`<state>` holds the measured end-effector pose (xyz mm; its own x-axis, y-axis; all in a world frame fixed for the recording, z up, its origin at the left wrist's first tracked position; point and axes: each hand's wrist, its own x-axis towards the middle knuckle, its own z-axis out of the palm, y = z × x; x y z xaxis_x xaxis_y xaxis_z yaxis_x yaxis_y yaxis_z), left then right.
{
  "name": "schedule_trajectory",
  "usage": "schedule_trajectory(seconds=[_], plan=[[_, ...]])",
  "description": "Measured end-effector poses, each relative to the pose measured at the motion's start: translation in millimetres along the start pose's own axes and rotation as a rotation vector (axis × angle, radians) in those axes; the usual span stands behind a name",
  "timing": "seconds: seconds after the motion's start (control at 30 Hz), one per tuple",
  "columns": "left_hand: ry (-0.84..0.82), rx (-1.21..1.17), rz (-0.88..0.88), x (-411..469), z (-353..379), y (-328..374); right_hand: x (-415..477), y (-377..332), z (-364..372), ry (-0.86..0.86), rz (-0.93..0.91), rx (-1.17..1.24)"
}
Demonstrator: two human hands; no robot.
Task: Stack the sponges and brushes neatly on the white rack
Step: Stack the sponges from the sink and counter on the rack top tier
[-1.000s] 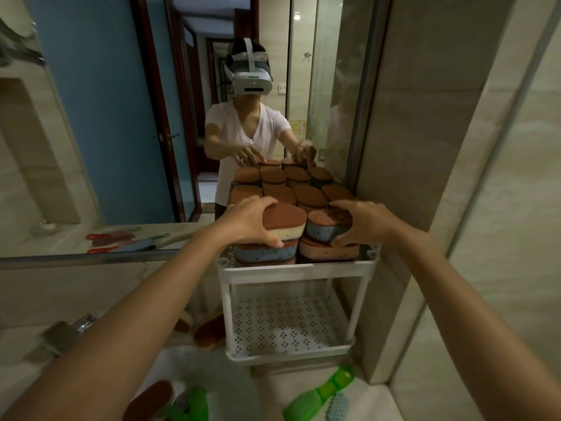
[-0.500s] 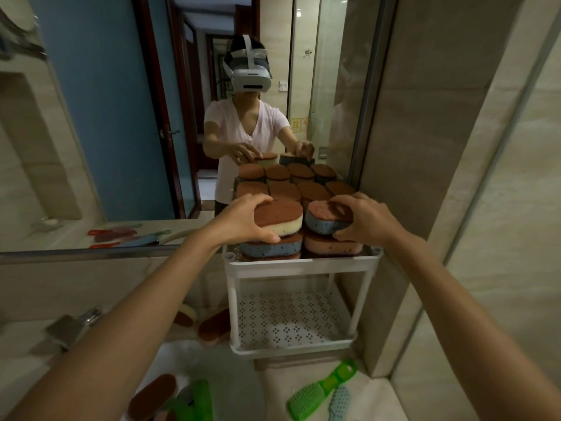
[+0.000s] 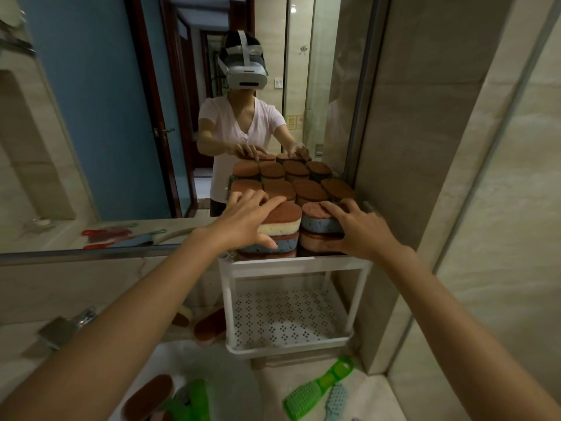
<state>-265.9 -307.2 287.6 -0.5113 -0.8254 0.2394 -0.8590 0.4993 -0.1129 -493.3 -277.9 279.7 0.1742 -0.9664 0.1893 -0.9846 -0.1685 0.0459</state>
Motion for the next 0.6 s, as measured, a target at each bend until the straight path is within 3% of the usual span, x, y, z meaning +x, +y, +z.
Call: schedule_trajectory(seconds=[0.17,0.33,0.6], plan=[[-0.035,0.060,0.074,2.1,1.8,-3.5,-0.2,3.9,5.1,0.023,0.012,0.013],[0.041,0.228,0.098,2.1,1.5,-1.4,-1.6,0.4,8.6,0.032,0.024,0.031],[0.023,0.203,0.037,-3.7,5.2,16.8,-19.6,-11.4,10.6,0.146,0.048,0.125]])
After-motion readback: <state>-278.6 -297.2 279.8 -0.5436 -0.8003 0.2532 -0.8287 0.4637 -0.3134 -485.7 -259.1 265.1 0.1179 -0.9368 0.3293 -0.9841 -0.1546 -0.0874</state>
